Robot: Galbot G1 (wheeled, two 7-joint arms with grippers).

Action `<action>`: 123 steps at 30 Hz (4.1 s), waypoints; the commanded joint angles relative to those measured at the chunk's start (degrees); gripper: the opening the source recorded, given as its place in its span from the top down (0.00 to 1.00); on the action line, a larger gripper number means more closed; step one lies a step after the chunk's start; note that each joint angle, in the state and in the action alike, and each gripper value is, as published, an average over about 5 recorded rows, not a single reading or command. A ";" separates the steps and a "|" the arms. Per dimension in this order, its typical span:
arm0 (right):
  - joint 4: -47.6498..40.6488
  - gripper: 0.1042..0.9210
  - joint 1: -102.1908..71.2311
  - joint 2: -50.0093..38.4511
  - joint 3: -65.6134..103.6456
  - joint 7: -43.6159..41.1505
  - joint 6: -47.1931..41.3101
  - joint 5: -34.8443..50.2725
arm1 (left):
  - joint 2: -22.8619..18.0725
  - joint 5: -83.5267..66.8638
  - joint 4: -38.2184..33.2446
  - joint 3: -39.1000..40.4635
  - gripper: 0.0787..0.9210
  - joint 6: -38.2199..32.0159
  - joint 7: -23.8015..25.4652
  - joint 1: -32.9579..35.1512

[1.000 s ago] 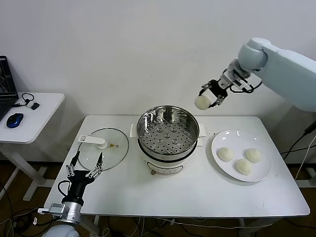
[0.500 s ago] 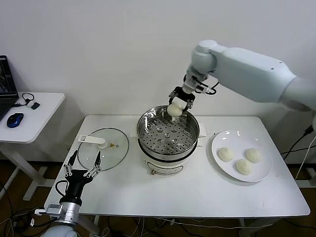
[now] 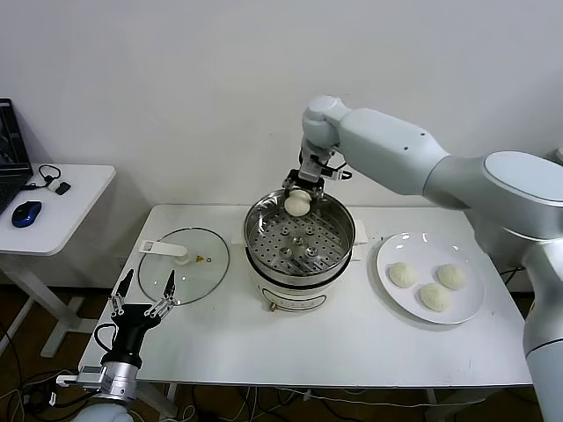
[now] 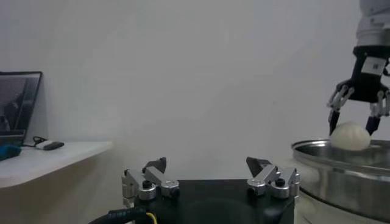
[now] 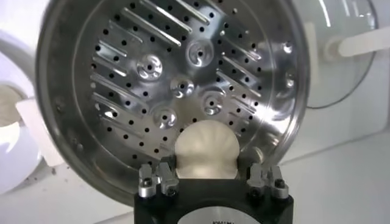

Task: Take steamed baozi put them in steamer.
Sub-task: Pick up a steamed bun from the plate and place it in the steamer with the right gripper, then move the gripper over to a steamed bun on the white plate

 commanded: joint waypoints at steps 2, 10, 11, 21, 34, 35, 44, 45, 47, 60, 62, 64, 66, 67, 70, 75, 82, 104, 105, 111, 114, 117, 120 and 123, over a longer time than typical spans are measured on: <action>-5.05 0.33 -4.51 2.90 4.01 0.13 3.23 -9.66 | 0.23 -0.48 -0.03 -0.24 0.12 -0.16 -0.01 0.50; -7.59 0.32 -6.05 3.48 6.05 0.29 3.69 -12.22 | 0.12 -0.49 -0.06 -0.20 0.12 -0.11 -0.05 0.48; -8.03 0.31 -6.21 3.67 6.30 0.31 3.80 -12.46 | 0.10 -0.46 -0.06 -0.18 0.12 -0.09 -0.05 0.47; -11.28 0.31 -7.46 4.58 7.80 0.58 4.67 -13.83 | 0.01 -0.48 0.03 -0.23 0.12 -0.08 -0.11 0.55; -8.40 0.12 -6.27 3.16 7.26 -0.30 4.80 -9.44 | 0.03 -0.53 -0.09 -0.29 0.12 0.10 -0.18 0.40; -7.30 0.12 -5.62 2.47 6.68 -0.66 4.31 -8.05 | 0.02 -0.52 -0.12 -0.28 0.12 0.11 -0.18 0.43; 8.76 0.12 5.13 -8.24 -3.76 -4.24 -5.63 13.69 | -0.42 -0.33 -0.65 0.01 0.12 0.35 -0.19 0.38; 10.08 0.12 6.94 -9.79 -5.30 -4.52 -7.33 16.53 | -0.48 -0.26 -0.77 0.09 0.12 0.39 -0.19 0.35; 11.31 0.12 10.07 -12.50 -8.04 -5.02 -10.69 21.52 | -0.59 -0.14 -1.04 0.30 0.12 0.51 -0.19 0.32; 7.85 0.12 15.41 -26.85 -17.24 -8.05 -26.36 40.69 | -0.77 0.46 -2.15 1.05 0.12 0.54 -0.19 1.15; 7.42 0.12 13.86 -28.86 -17.13 -8.04 -27.57 40.97 | -0.79 0.51 -2.29 1.08 0.12 0.52 -0.19 1.32; 6.89 0.12 12.06 -30.57 -16.83 -7.99 -28.39 40.84 | -0.82 0.55 -2.40 1.12 0.12 0.47 -0.18 1.51; 6.29 0.12 9.85 -32.07 -16.06 -7.96 -29.00 40.00 | -0.90 0.57 -2.50 1.14 0.12 0.40 -0.18 1.69; 5.99 0.12 8.61 -32.79 -15.48 -7.97 -29.26 39.35 | -0.94 0.59 -2.54 1.16 0.12 0.37 -0.18 1.78; 5.32 0.12 4.22 -34.78 -13.24 -7.99 -29.89 36.86 | -1.00 0.63 -2.73 1.16 0.12 0.30 -0.18 2.04; 5.32 0.12 -2.92 -36.59 -7.71 -7.97 -30.54 32.26 | -0.99 0.63 -2.92 1.02 0.12 0.25 -0.19 2.21; 5.81 0.12 -10.38 -35.95 -2.25 -7.27 -31.45 27.58 | -1.32 1.07 -2.70 1.21 0.12 0.45 -0.33 1.76; -4.20 0.12 -21.51 -27.88 8.85 -3.64 -30.13 21.64 | -1.37 1.00 -1.59 1.01 0.12 0.21 -0.32 1.78; -4.72 0.12 -21.63 -27.53 9.08 -3.57 -30.03 21.47 | -1.37 1.00 -1.54 1.00 0.12 0.19 -0.32 1.79; -6.65 0.12 -22.41 -25.91 10.11 -3.42 -29.51 20.33 | -1.50 1.00 -1.28 0.91 0.12 0.13 -0.32 1.76; -7.13 0.12 -22.68 -25.54 10.32 -3.42 -29.31 19.93 | -1.52 1.00 -1.16 0.91 0.12 0.05 -0.32 1.82; -7.38 0.12 -22.94 -25.29 10.58 -3.46 -29.25 19.56 | -1.57 1.00 -1.07 0.94 0.12 0.04 -0.32 1.78; -7.73 0.12 -23.04 -25.05 10.86 -3.56 -29.17 19.09 | -1.62 1.01 -1.07 0.97 0.12 0.10 -0.33 1.68; -8.33 0.12 -23.00 -24.75 11.14 -3.70 -29.03 18.61 | -1.63 1.02 -1.09 0.98 0.12 0.14 -0.33 1.63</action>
